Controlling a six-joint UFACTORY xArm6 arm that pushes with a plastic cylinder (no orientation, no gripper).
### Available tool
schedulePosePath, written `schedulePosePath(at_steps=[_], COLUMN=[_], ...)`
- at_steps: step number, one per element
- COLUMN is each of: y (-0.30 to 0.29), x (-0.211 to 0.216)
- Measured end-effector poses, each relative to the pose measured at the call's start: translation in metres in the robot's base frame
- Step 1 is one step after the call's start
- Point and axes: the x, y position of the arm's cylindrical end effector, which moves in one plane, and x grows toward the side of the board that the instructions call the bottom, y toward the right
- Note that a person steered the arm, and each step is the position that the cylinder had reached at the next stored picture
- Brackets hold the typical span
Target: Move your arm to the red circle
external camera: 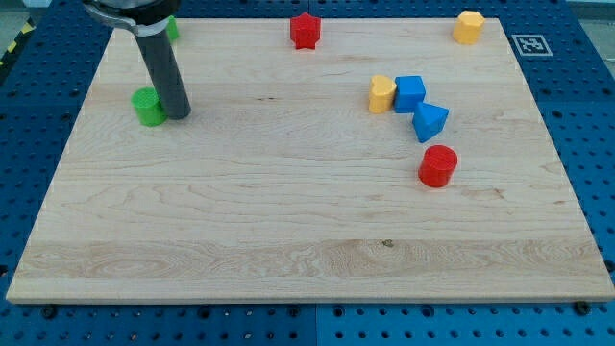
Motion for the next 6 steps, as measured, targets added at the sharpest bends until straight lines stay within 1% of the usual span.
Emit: schedulePosePath(at_steps=[1, 3, 4, 6], y=[0.044, 0.15, 0.209, 0.303], x=[0.024, 0.083, 0.097, 0.101])
